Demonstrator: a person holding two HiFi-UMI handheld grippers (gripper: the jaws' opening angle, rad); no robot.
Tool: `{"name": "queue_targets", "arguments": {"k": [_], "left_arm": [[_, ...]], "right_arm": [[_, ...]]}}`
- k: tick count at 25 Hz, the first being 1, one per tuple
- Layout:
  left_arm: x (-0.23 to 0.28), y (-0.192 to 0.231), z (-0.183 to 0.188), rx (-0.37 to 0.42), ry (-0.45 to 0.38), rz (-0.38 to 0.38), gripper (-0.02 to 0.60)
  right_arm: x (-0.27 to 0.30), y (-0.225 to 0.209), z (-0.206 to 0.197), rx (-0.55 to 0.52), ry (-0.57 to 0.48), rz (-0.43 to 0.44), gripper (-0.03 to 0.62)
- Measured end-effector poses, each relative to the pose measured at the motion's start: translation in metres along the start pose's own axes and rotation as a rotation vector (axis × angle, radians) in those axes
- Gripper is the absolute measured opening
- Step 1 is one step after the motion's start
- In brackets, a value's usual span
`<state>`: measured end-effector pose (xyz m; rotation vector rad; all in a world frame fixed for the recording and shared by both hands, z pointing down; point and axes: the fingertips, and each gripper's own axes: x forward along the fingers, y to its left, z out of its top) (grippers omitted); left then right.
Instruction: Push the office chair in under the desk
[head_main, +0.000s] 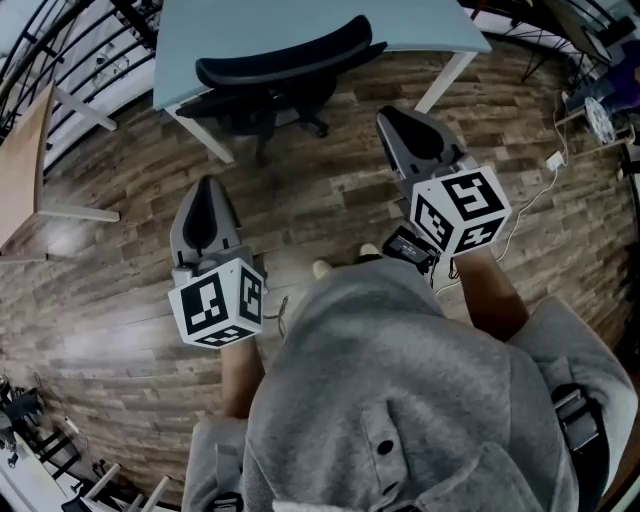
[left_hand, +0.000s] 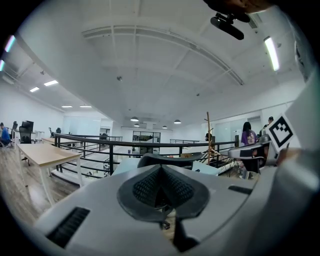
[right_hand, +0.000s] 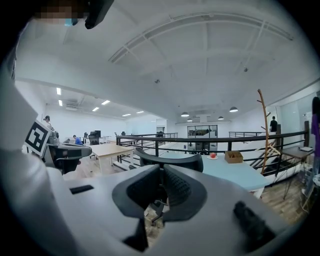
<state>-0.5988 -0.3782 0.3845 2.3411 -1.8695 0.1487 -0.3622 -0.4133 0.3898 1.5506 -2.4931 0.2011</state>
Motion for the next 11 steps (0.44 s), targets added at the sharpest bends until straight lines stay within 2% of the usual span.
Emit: {"name": "queue_targets", "arguments": {"k": [11], "left_arm": [[0.012, -0.001, 0.0, -0.009, -0.006, -0.011, 0.017]], "right_arm": [[0.011, -0.003, 0.001, -0.02, 0.01, 0.015, 0.038]]}}
